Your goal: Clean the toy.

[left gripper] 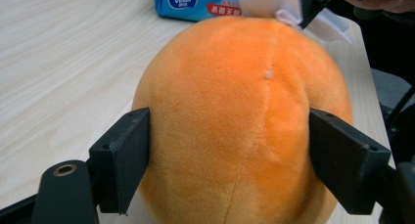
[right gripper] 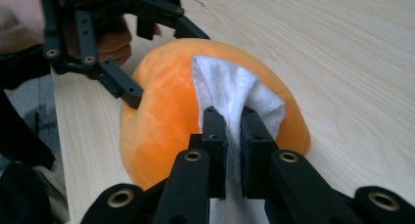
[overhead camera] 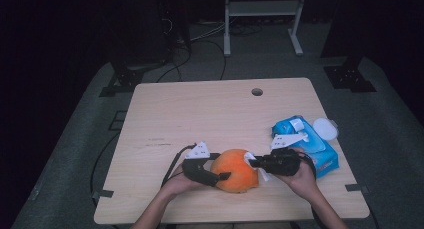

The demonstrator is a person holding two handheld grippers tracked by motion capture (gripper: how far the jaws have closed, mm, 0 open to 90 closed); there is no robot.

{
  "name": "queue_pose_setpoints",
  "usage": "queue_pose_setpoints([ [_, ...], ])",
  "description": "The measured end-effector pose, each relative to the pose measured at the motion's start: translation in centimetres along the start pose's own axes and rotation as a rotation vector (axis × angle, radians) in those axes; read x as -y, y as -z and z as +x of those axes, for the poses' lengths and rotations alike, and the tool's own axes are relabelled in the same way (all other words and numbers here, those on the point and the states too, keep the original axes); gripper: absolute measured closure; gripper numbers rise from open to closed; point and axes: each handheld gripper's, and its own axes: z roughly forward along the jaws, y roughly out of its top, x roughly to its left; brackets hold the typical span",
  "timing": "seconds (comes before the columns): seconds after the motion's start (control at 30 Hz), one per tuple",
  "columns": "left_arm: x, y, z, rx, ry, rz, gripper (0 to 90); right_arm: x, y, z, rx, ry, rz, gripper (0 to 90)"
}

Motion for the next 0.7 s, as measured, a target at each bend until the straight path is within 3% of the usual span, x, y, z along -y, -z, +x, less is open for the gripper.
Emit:
queue_pose_setpoints([
  [0.13, -0.7, -0.3, -1.2, -0.028, -0.067, 0.012, 20.6, -0.7, 0.0, 1.1, -0.007, 0.032, -0.014, 82.5],
  [0.27, -1.3, -0.4, -2.1, -0.041, -0.116, 0.025, 18.2, -1.4, -0.7, 2.5, -0.005, 0.107, 0.003, 82.5],
  [0.37, -1.4, 0.2, -1.5, -0.019, -0.088, -0.008, 12.0, -1.0, -0.7, 2.4, -0.007, 0.112, 0.016, 82.5],
  [0.43, -1.2, 0.1, -1.0, -0.018, -0.026, -0.016, 8.9, -0.8, -0.5, 2.1, 0.005, 0.115, 0.023, 82.5],
  [0.5, -0.8, -0.5, -0.7, 0.024, 0.03, 0.015, 8.1, -0.6, -0.3, 1.8, -0.005, 0.1, 0.017, 82.4],
  [0.6, -0.5, -0.8, -0.9, 0.017, 0.014, 0.031, 10.9, -0.7, -0.5, 2.1, -0.011, 0.101, 0.016, 82.4],
  [0.7, -1.1, -0.3, -1.3, -0.026, -0.024, -0.001, 26.0, -1.3, -0.6, 2.8, 0.017, 0.12, 0.006, 82.5],
])
